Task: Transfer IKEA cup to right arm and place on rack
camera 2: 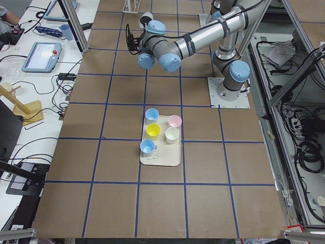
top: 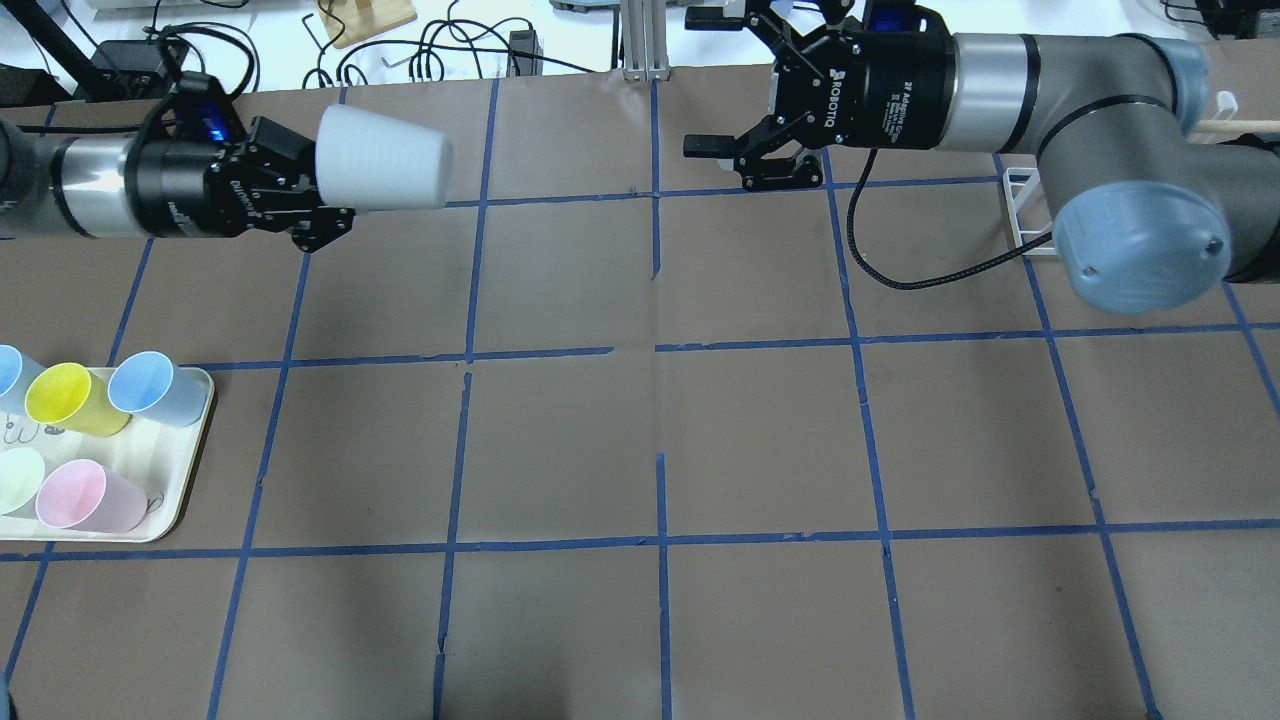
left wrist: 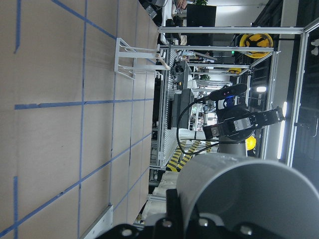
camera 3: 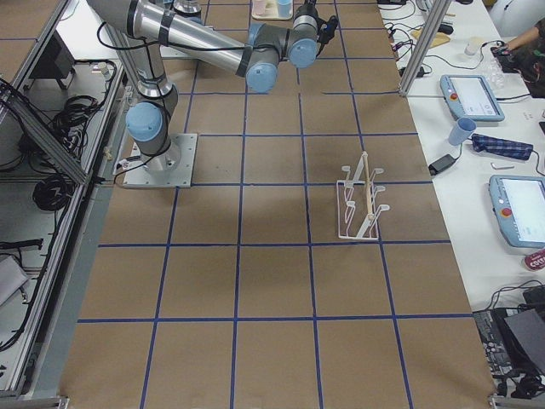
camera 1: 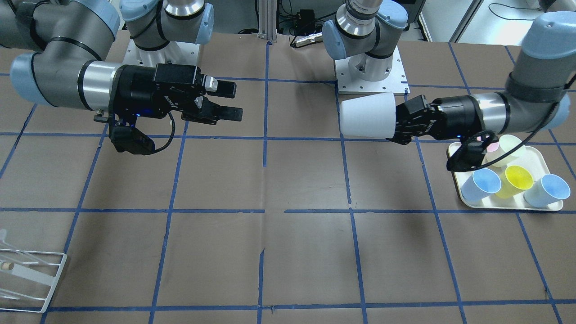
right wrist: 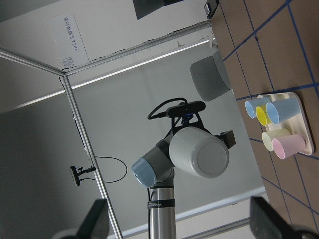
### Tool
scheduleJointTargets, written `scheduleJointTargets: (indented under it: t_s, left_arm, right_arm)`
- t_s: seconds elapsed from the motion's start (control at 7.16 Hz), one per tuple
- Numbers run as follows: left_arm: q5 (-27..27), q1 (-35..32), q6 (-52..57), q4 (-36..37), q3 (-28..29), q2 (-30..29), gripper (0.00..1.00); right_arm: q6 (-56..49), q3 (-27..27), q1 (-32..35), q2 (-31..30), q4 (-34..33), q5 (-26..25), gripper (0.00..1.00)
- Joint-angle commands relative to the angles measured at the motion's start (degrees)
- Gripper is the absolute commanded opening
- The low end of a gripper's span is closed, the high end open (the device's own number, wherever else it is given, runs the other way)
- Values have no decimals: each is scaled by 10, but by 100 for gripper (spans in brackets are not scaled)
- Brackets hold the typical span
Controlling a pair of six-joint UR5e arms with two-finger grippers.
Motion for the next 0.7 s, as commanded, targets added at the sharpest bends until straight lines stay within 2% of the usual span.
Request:
scheduleJointTargets:
  t_s: [0.0, 0.42, 0.56]
  left_arm:
    - [-109, -78, -38, 0, -2, 6, 0]
    - [-155, -114, -61, 2, -2, 14, 0]
    - [-174, -130, -71, 8, -2, 13, 0]
  right_arm:
    - [0, 23, 1, -1, -43, 5, 100]
    - [49, 32, 2, -6, -54, 10, 100]
    - [51, 29, 9, -6, -54, 32, 100]
